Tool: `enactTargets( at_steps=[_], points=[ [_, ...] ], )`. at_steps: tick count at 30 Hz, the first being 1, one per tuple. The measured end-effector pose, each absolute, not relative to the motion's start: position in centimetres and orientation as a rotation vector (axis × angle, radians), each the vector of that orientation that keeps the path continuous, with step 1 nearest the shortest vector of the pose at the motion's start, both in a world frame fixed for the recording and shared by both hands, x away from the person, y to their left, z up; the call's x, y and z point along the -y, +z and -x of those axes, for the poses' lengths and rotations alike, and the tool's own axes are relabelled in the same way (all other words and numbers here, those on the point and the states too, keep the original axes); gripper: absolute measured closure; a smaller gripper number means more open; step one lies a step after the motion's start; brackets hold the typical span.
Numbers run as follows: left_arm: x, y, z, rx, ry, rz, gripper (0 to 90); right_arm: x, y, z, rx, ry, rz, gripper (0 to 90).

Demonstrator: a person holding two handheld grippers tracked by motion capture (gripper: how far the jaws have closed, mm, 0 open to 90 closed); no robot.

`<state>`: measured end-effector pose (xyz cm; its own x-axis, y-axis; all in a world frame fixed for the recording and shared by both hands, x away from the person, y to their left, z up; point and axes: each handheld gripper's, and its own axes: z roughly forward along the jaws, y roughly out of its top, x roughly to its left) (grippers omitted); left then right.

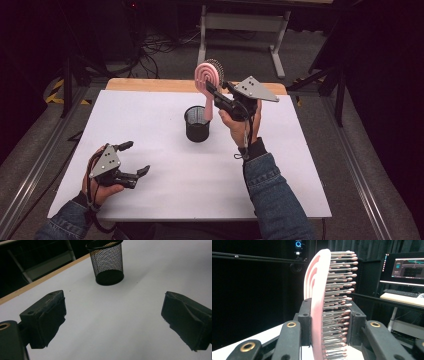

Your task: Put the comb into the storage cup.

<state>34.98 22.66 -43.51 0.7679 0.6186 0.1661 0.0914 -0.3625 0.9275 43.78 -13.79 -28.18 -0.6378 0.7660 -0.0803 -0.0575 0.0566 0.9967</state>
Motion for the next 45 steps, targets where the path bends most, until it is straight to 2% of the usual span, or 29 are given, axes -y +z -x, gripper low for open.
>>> enactTargets(
  at_steps=[17,45],
  points=[
    [-22.7,-43.6,-35.0,-0.541,0.615,-1.891,6.9,12.5,-29.1,-45.7,-1.694,1.633,-0.759,63.9],
    [-22.7,-43.6,-35.0,-0.537,0.611,-1.894,6.9,11.9,-33.2,-47.5,-1.727,1.631,-0.858,63.9]
  ],
)
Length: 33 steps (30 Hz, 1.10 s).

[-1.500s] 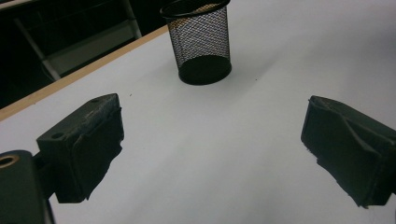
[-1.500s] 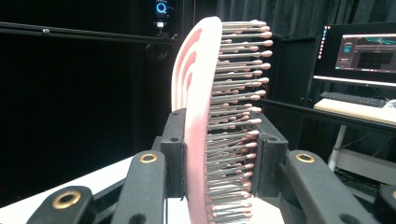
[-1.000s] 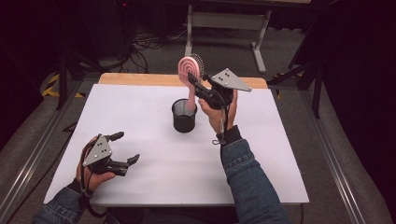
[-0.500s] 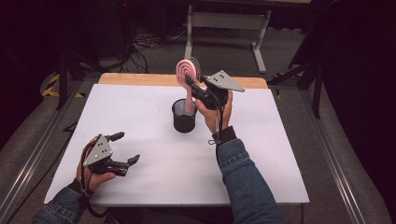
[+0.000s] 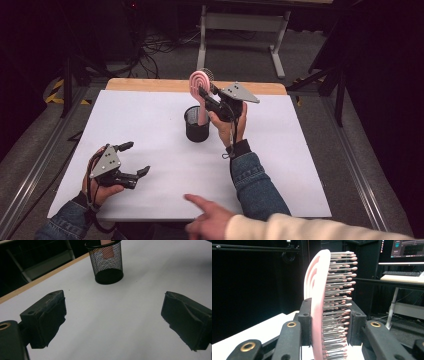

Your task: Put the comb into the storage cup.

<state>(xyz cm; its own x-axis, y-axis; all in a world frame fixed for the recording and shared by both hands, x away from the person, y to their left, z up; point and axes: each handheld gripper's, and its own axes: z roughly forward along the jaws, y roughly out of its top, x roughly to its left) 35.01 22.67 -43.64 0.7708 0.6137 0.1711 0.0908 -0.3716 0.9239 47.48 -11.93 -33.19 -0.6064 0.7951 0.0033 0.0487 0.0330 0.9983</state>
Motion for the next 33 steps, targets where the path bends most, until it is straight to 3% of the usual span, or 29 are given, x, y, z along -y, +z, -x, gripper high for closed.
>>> enactTargets(
  at_steps=[33],
  points=[
    [-22.7,-43.6,-35.0,-0.541,0.611,-1.894,6.9,11.5,-36.0,-48.0,-1.784,1.598,-0.908,63.7]
  ],
)
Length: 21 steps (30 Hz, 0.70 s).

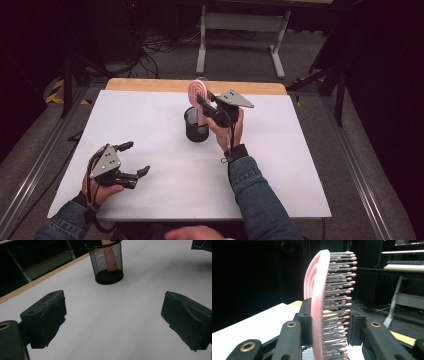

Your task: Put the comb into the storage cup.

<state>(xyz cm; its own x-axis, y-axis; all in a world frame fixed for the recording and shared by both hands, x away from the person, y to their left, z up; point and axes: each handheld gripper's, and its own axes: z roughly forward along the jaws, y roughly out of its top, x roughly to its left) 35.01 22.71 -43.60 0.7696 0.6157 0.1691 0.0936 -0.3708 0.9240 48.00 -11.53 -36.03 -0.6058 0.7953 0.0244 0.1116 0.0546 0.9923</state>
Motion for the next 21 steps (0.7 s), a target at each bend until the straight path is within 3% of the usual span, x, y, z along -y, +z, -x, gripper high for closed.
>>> enactTargets(
  at_steps=[15,21],
  points=[
    [-22.68,-43.60,-34.87,-0.544,0.618,-1.896,6.9,11.64,-36.53,-47.90,-1.783,1.586,-0.914,62.3],
    [-22.69,-43.63,-34.90,-0.548,0.613,-1.893,6.9,12.00,-36.75,-48.19,-1.773,1.573,-0.955,57.5]
  ],
)
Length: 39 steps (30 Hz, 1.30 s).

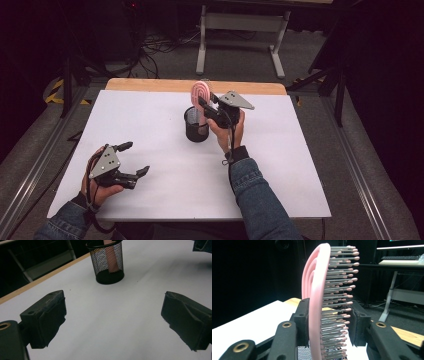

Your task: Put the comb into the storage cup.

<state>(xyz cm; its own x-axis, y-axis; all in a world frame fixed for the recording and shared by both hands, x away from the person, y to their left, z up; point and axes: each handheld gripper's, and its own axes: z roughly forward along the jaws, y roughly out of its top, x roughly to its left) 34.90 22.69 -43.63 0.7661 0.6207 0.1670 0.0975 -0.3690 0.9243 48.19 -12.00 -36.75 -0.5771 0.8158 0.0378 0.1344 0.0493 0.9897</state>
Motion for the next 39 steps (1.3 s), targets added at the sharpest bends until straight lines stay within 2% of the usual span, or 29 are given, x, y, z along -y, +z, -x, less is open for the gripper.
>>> enactTargets(
  at_steps=[5,12,20,25,39],
  points=[
    [-22.7,-43.6,-34.9,-0.545,0.618,-1.896,6.8,12.1,-36.9,-48.2,-1.779,1.547,-0.965,52.4],
    [-22.7,-43.6,-34.9,-0.544,0.621,-1.899,6.8,12.3,-36.6,-48.0,-1.779,1.528,-0.965,40.3],
    [-22.7,-43.6,-34.9,-0.544,0.619,-1.899,6.8,12.1,-36.3,-47.8,-1.787,1.503,-0.935,35.2],
    [-22.8,-43.6,-34.9,-0.545,0.622,-1.895,6.7,11.9,-35.7,-47.3,-1.774,1.472,-0.904,26.3],
    [-22.8,-43.6,-34.9,-0.546,0.624,-1.896,6.7,12.2,-34.8,-46.6,-1.765,1.445,-0.879,22.3]
  ],
)
